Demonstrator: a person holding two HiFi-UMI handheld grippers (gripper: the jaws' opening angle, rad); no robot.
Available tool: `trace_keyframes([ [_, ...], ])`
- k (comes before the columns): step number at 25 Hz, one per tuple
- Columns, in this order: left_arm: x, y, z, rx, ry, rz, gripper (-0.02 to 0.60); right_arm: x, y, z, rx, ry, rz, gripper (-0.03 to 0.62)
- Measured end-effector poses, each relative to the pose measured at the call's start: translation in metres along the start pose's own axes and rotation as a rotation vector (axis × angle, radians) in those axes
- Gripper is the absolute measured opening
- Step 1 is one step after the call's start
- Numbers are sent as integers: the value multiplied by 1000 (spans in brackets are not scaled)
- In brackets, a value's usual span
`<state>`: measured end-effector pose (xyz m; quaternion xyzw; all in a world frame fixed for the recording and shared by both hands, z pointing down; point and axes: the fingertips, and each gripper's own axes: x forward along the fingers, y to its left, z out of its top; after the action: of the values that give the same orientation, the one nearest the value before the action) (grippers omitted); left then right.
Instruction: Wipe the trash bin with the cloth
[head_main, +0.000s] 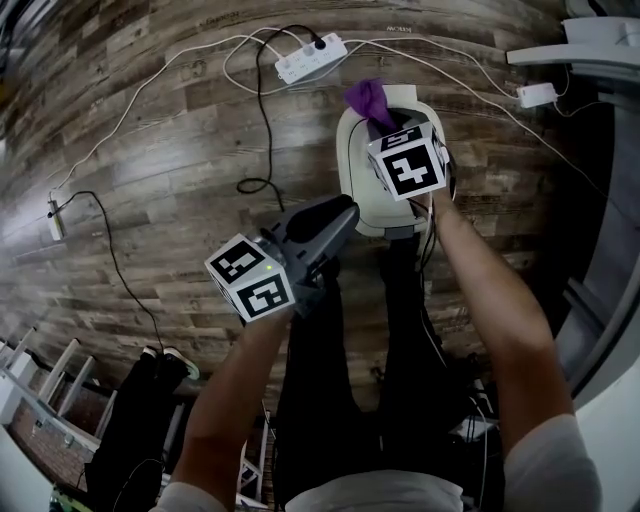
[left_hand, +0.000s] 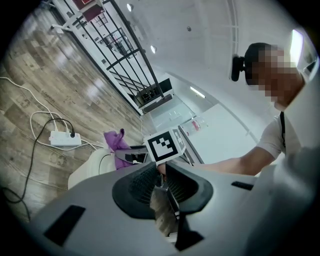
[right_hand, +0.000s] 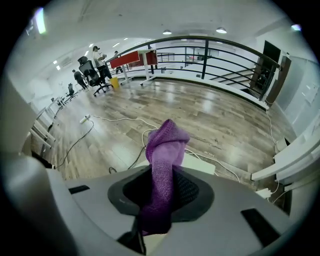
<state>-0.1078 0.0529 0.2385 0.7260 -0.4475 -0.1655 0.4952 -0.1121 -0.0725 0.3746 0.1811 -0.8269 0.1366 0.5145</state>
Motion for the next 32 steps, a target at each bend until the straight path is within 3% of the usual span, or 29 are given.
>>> trace_keyframes([
  [8, 7, 7, 1, 12, 25, 20, 60, 27, 31, 10, 15, 112, 141, 103],
  [14, 14, 11, -3, 2, 26, 29, 60, 21, -1, 3, -35, 99, 96, 103],
  [18, 24, 8, -6, 0, 32, 17, 60, 12, -32, -26, 15, 159, 41, 101],
  [25, 36, 6, -13, 6, 47, 2, 60, -3, -89, -51, 35, 151, -64, 101],
  [32, 41, 4, -16, 19, 55, 5, 60, -20, -127, -98, 45, 273, -138, 100],
])
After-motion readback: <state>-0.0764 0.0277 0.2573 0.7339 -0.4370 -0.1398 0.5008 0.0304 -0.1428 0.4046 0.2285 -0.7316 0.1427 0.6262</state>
